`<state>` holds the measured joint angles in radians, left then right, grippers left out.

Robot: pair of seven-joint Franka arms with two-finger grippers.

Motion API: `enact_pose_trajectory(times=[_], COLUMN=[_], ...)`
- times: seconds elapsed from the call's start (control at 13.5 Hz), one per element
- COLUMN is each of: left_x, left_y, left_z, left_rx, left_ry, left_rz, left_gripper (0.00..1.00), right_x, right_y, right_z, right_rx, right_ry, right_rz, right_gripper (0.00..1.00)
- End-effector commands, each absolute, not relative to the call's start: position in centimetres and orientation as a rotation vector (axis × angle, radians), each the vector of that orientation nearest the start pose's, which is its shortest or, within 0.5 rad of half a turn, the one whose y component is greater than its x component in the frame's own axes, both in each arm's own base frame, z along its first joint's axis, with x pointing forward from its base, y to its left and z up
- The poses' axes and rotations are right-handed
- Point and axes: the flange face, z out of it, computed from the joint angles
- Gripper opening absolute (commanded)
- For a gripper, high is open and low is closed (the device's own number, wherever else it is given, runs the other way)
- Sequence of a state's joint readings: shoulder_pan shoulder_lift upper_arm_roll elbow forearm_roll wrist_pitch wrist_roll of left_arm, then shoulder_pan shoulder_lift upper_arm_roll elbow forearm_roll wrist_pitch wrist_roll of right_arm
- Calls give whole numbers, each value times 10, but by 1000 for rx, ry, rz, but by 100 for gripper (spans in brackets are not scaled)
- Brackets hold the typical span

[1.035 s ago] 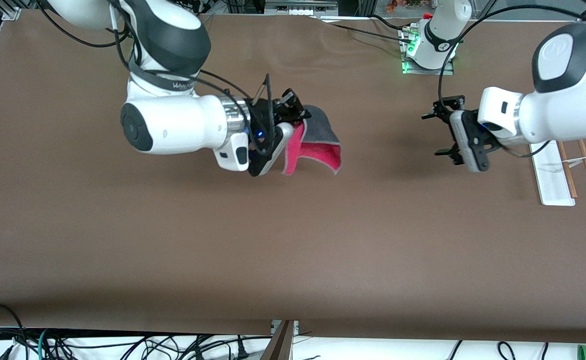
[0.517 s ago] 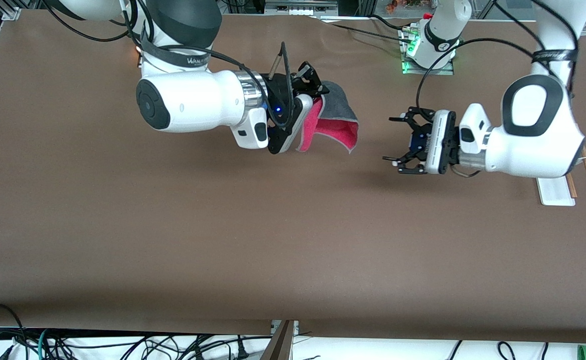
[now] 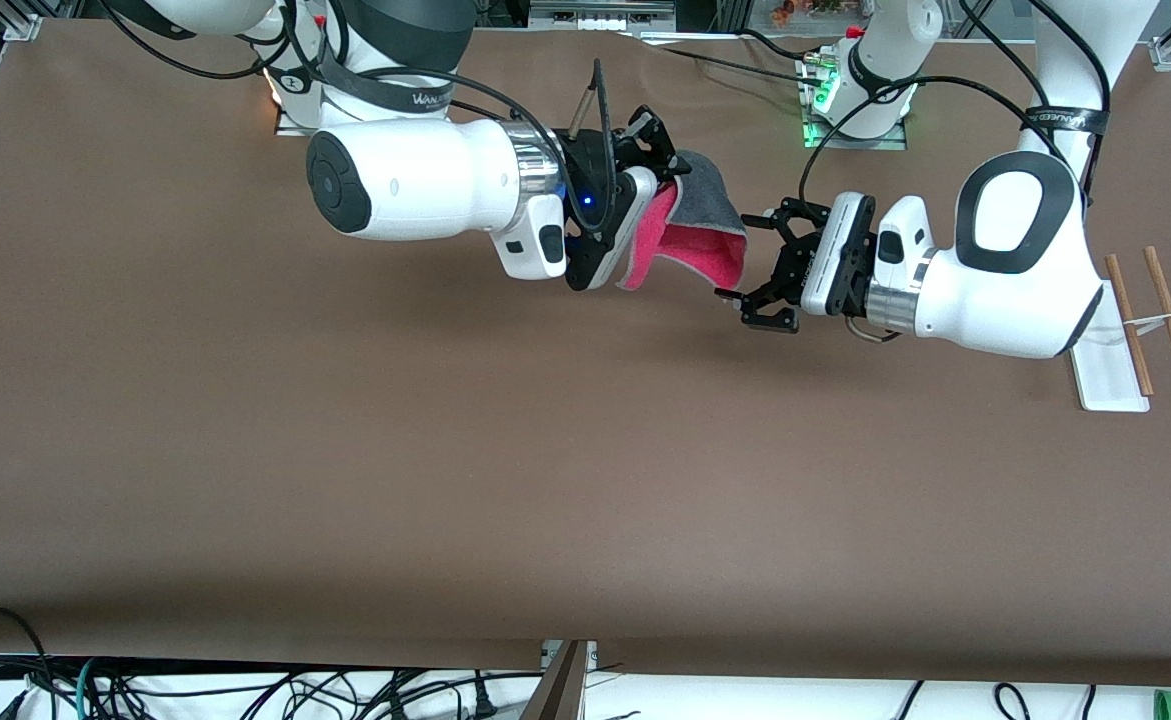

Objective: Pass towel and hang on rack
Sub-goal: 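Grasp the towel with the left gripper and open the right gripper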

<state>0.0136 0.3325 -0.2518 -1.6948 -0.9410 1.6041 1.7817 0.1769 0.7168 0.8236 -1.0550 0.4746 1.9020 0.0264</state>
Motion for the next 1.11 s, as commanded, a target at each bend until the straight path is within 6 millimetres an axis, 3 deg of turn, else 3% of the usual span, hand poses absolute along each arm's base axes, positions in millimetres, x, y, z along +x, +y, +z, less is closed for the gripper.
enact_pose_trajectory(times=[0.0, 0.15, 0.22, 0.37, 0.44, 1.03], left_x=[586, 584, 585, 589, 590, 591], left_y=[-206, -204, -205, -205, -204, -203], left_z=[424, 419, 414, 408, 408, 409], left_rx=[1224, 1191, 1175, 1115, 1101, 1095], left_ry=[-1656, -1673, -1680, -1729, -1745, -1751], left_rz=[526, 529, 538, 585, 598, 612], left_gripper=[99, 94, 85, 19, 0, 0], right_x=[542, 542, 543, 543, 543, 546], right_y=[508, 508, 508, 508, 508, 507], right_z=[557, 557, 557, 557, 557, 556], right_rx=[-2019, -2018, -2018, -2017, -2015, -2012], right_ry=[-685, -686, -685, -680, -676, -667], right_rz=[167, 162, 162, 161, 161, 150], right_gripper=[0, 0, 0, 0, 0, 0])
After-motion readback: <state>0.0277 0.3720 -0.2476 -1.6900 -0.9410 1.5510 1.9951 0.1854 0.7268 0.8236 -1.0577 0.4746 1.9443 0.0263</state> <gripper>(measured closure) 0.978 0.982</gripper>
